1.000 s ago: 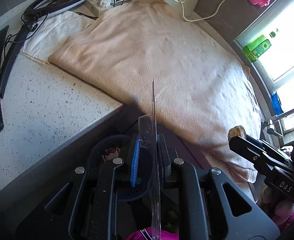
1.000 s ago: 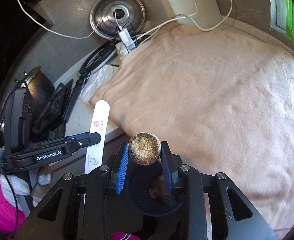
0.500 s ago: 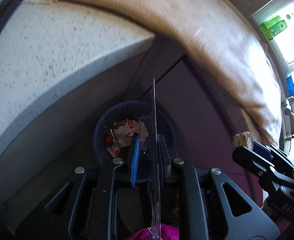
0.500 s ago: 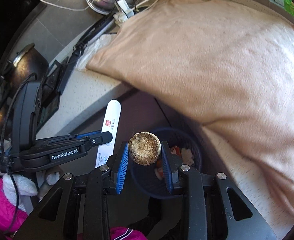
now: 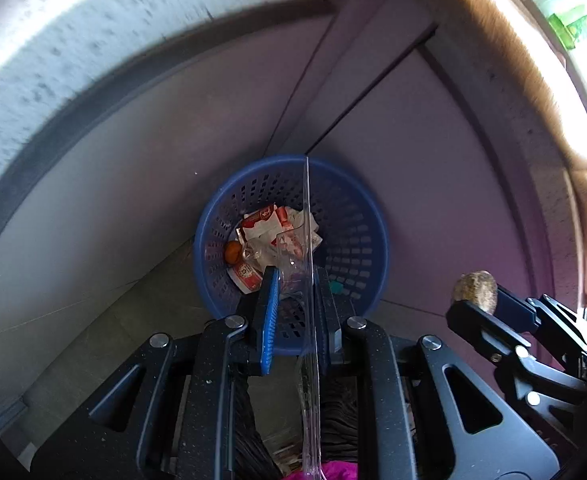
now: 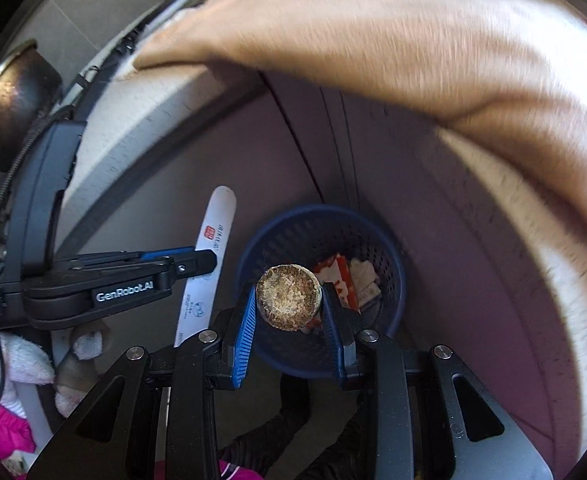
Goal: Collect trash
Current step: 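Carry the plastic strip and cap with both tools down over the blue wastebasket, then open both tools to drop the strip and cap into the basket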
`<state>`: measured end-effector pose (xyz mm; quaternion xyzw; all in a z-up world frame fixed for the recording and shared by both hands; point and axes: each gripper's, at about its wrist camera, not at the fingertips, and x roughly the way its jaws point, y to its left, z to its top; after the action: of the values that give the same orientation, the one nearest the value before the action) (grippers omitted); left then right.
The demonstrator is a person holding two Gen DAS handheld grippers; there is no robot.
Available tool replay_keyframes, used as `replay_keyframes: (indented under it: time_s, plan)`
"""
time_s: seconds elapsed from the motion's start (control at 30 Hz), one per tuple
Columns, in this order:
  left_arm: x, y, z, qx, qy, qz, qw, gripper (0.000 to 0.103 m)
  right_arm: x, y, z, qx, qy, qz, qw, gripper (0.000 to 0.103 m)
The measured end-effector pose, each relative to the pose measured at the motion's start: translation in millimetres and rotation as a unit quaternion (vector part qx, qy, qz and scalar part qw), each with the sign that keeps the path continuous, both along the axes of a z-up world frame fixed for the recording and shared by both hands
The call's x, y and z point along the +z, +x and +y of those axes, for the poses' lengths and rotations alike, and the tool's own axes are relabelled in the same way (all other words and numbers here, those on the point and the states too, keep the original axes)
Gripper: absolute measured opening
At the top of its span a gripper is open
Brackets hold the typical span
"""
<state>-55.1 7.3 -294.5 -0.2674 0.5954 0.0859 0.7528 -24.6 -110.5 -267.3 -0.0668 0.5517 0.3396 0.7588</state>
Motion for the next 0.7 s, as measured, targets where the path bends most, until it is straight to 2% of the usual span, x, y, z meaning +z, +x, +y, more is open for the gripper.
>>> replay_keyframes:
  time_s: [0.43, 0.7]
  plan:
    - [-34, 13, -11, -0.015, 0.014, 0.029, 0.9994, 0.015, -40, 9, 16, -0.004, -0.033, 0.005, 0.999, 0.030]
    - [-47, 22, -8, -0.009, 0.016, 0.038, 0.9991, 0.015, -47, 11, 20, -0.002, -0.042, -0.002, 0.999, 0.030]
